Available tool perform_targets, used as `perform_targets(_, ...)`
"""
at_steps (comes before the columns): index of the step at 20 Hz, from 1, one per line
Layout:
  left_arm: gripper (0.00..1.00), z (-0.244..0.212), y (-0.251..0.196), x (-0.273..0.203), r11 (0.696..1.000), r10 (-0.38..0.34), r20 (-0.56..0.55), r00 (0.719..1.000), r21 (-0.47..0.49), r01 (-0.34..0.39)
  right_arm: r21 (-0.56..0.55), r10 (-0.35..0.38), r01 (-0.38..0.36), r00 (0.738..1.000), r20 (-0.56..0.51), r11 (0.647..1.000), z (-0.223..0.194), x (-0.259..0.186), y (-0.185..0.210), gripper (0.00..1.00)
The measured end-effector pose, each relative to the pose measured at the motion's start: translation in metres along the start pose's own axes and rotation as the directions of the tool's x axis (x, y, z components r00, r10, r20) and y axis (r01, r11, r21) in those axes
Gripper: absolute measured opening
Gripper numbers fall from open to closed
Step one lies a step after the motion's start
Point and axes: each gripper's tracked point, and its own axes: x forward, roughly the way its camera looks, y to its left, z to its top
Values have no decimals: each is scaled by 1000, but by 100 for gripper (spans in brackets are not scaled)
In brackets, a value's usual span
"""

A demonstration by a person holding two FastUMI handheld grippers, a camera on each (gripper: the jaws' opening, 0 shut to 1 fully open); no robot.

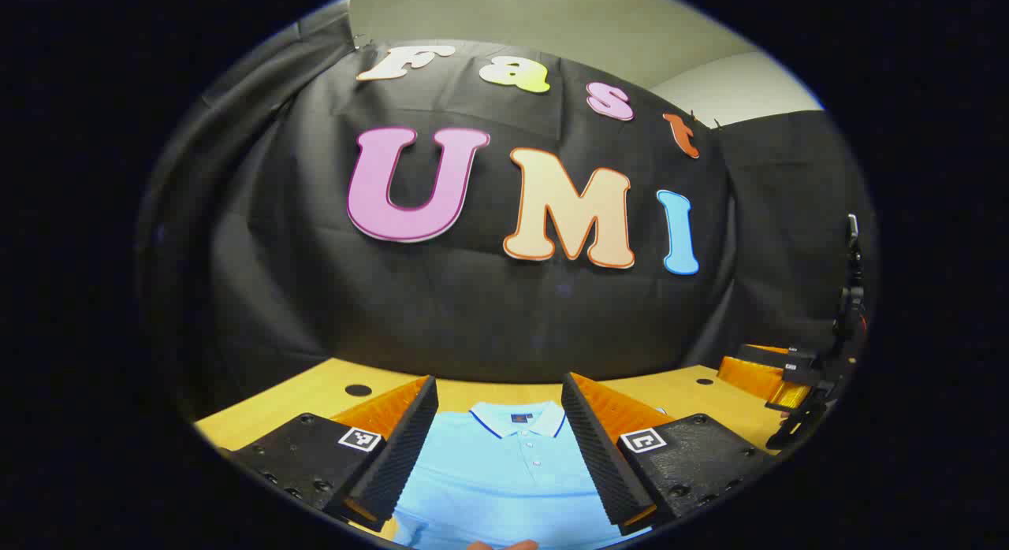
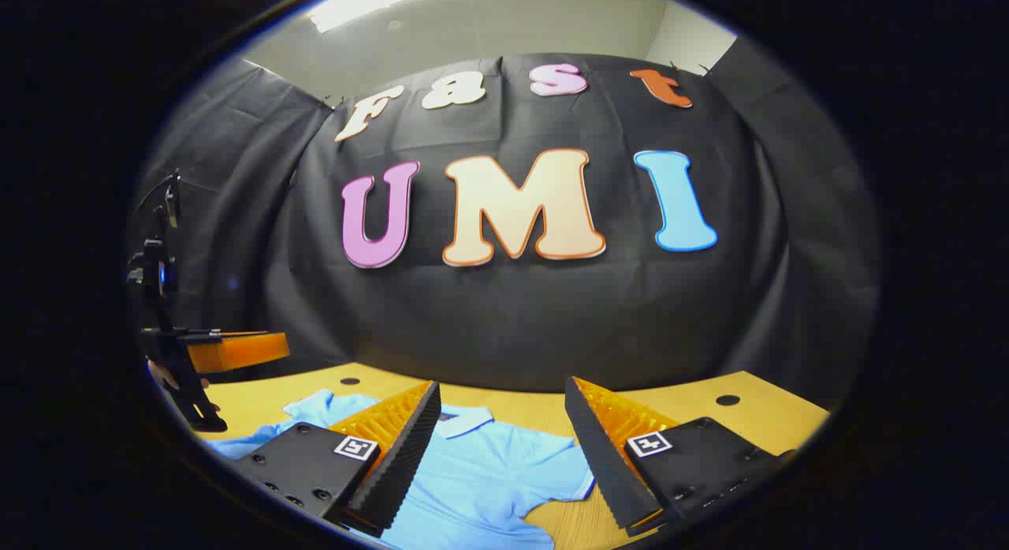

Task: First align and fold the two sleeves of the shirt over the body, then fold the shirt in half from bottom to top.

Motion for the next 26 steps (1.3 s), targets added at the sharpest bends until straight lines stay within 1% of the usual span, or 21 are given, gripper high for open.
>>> perform_targets(2, 94, -9, 5, -1, 1000, 13, -17, 1000, -10, -13, -9, 8, -9, 999, -49, 1000, -24, -2, 0, 99)
perform_targets(4, 94, -15, 9, -2, 1000, 24, -33, 999, -5, -24, -7, 16, -16, 997, -79, 1000, -33, -3, 2, 99)
perform_targets(6, 94, -17, 8, -1, 1000, 20, -35, 999, -20, -20, -11, 24, -25, 996, -83, 1000, -33, -4, 6, 99)
perform_targets(9, 94, -23, 9, 0, 999, 29, -45, 999, -12, -29, -35, 17, -20, 997, -74, 999, -31, -6, 3, 100)
perform_targets(10, 94, -23, 11, 0, 999, 33, -47, 998, -9, -34, -37, 14, -17, 997, -73, 999, -31, -6, 2, 99)
perform_targets(14, 94, -25, 12, 2, 999, 39, -45, 998, -4, -39, -1, 12, -12, 996, -89, 1000, -35, -6, -4, 99)
perform_targets(17, 94, -25, 14, 3, 999, 46, -41, 998, 3, -46, 13, -7, 8, 994, -106, 1000, -39, -4, -12, 99)
perform_targets(20, 94, -28, 11, 3, 999, 34, -50, 998, -2, -34, 49, -15, 23, 990, -143, 999, -49, -3, -18, 99)
perform_targets(25, 94, -32, 13, 3, 999, 35, -61, 997, 7, -35, 32, -59, 65, 984, -167, 997, -50, 4, -37, 98)
perform_targets(26, 94, -31, 11, 3, 1000, 28, -61, 998, 5, -28, 33, -68, 75, 982, -176, 997, -48, 6, -41, 100)
